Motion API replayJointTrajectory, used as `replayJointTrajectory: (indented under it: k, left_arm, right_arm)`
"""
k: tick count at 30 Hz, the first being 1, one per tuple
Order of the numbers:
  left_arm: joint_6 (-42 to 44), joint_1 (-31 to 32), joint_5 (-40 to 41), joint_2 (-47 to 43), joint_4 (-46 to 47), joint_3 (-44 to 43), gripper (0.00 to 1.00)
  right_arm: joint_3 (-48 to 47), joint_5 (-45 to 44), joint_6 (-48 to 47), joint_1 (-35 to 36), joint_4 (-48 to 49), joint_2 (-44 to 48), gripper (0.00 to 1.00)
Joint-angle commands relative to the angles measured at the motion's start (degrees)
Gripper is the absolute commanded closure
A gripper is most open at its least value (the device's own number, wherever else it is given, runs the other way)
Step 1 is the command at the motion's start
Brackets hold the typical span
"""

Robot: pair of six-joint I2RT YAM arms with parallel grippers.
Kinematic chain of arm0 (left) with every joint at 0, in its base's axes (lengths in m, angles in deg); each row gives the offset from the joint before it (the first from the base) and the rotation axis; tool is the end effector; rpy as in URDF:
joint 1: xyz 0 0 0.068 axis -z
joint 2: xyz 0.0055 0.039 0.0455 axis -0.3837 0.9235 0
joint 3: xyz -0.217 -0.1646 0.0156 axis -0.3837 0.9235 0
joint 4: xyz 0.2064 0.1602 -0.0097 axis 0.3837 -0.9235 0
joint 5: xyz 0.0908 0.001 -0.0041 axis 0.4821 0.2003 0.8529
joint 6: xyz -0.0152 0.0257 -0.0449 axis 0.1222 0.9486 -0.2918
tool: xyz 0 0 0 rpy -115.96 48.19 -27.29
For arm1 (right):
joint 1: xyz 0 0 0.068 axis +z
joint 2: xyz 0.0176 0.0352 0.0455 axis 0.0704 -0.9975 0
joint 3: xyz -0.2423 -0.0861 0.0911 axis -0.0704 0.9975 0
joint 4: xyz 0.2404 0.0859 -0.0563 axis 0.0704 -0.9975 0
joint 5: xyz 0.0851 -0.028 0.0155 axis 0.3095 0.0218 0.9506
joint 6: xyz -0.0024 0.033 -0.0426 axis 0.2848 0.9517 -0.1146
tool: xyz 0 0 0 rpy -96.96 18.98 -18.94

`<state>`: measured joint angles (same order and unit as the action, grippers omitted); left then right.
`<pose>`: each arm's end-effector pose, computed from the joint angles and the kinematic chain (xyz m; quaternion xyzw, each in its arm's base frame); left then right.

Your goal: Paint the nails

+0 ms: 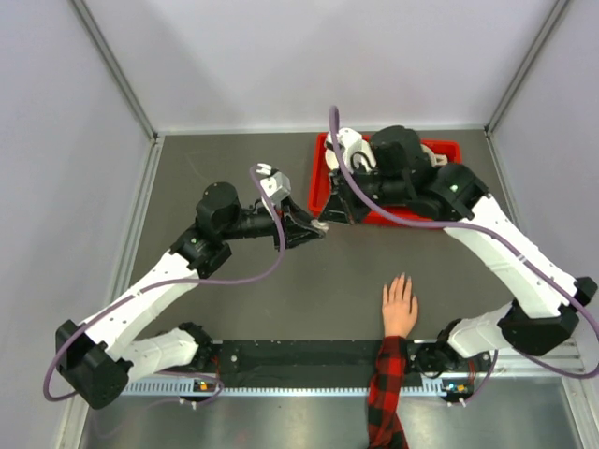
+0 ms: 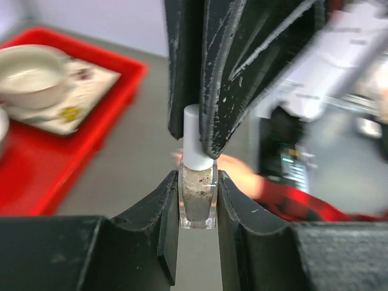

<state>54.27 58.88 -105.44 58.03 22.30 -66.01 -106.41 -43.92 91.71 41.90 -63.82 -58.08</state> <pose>0.1789 -0.1650 0.3687 0.4255 0.5707 -0.5305 0.4603 0.1707 0.1974 0.4593 -0.4019 0.7683 0.3637 0.3404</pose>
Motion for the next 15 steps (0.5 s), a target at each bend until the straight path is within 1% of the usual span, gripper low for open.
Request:
replayJointTrajectory:
  k: [1, 2, 3, 4, 5, 6, 7, 8, 9, 11, 12, 14, 15]
  left_arm:
    - [5.0, -0.2, 19.4, -3.9, 9.6, 3.4, 1.00]
    - [5.6, -0.2, 20.3, -4.0, 10.5, 4.0, 1.00]
    - [5.9, -0.2, 21.5, -3.9, 11.4, 4.5, 1.00]
    - [6.0, -0.2, 21.5, -3.6, 11.6, 4.6, 1.00]
    - [6.1, -0.2, 20.9, -3.2, 11.7, 4.4, 1.00]
    - [6.1, -0.2, 19.6, -2.5, 11.3, 4.1, 1.00]
    - [6.1, -0.2, 18.8, -2.3, 10.9, 3.7, 1.00]
    - [6.0, -0.1, 18.3, -1.9, 10.7, 3.7, 1.00]
    - [5.9, -0.2, 18.1, -1.8, 10.5, 3.7, 1.00]
    - [5.6, -0.3, 17.1, -1.9, 10.4, 3.9, 1.00]
    - [5.5, -0.3, 16.7, -2.2, 10.5, 4.1, 1.00]
    - [5.6, -0.2, 15.3, -2.5, 9.5, 3.7, 1.00]
    - [5.6, -0.3, 15.2, -2.6, 8.9, 3.5, 1.00]
  right_arm:
    - [1.6, -37.3, 32.8, 6.5, 0.3, -2.6, 1.00]
    - [3.7, -39.9, 38.8, 7.8, 4.2, -2.1, 1.00]
    - [4.8, -42.1, 41.1, 8.7, 6.4, -2.1, 1.00]
    - [3.9, -42.2, 41.8, 9.5, 7.8, -3.5, 1.00]
    - [2.4, -42.5, 40.9, 11.0, 7.1, -4.6, 1.00]
    - [0.2, -44.9, 40.4, 11.8, 5.8, -5.5, 1.00]
    - [-2.8, -45.2, 39.3, 12.2, 4.9, -5.8, 1.00]
    - [-3.7, -44.5, 38.1, 12.3, 3.9, -6.1, 0.99]
    - [-4.4, -44.5, 37.8, 12.3, 3.4, -5.9, 0.80]
    - [-3.7, -42.7, 34.9, 11.6, 3.7, -3.4, 0.56]
    - [-3.4, -40.8, 33.9, 10.9, 3.5, -2.4, 0.39]
    - [-1.5, -34.7, 28.4, 8.6, 5.0, 0.0, 0.27]
    - [-0.7, -27.7, 21.4, 5.6, 5.7, 2.3, 0.17]
